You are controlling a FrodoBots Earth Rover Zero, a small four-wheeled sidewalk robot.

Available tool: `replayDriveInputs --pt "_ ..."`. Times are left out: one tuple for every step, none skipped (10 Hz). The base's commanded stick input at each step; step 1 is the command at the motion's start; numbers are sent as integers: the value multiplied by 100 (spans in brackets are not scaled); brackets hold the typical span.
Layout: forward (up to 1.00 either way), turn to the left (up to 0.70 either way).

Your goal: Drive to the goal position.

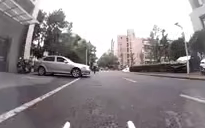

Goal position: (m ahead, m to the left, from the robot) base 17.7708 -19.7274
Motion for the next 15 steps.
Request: replayDriveInputs --pt "45 0" --pt "45 0" --pt "45 0" --pt "45 0" --pt "45 0" --pt "45 0" --pt "45 0" --pt "45 0" --pt "45 0" --pt "45 0" --pt "45 0" --pt "45 0" --pt "45 0" --pt "45 0" --pt "45 0"
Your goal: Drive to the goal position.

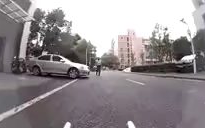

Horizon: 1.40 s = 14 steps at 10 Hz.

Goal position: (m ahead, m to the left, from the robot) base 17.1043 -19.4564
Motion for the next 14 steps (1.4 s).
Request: replayDriveInputs --pt "45 0" --pt "45 0" --pt "45 0" --pt "45 0" --pt "45 0" --pt "45 0" --pt "45 0" --pt "45 0" --pt "45 0" --pt "45 0" --pt "45 0" --pt "45 0" --pt "45 0" --pt "45 0"
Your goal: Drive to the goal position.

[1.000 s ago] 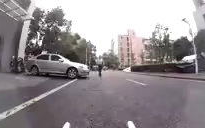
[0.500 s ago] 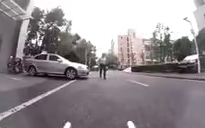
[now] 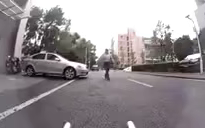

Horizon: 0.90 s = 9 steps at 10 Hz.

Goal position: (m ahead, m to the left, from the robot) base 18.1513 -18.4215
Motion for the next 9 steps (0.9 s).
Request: replayDriveInputs --pt "45 6" --pt "45 23" --pt "45 27" --pt "45 27" --pt "45 27" --pt "45 27" --pt "45 27" --pt "45 19" --pt "45 0"
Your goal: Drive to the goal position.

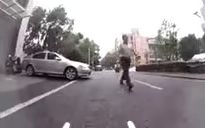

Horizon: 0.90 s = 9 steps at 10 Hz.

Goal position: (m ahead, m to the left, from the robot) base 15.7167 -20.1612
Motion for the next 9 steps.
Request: replayDriveInputs --pt "45 0" --pt "45 0" --pt "45 0" --pt "45 0" --pt "45 0" --pt "45 0" --pt "45 0" --pt "45 0" --pt "45 0"
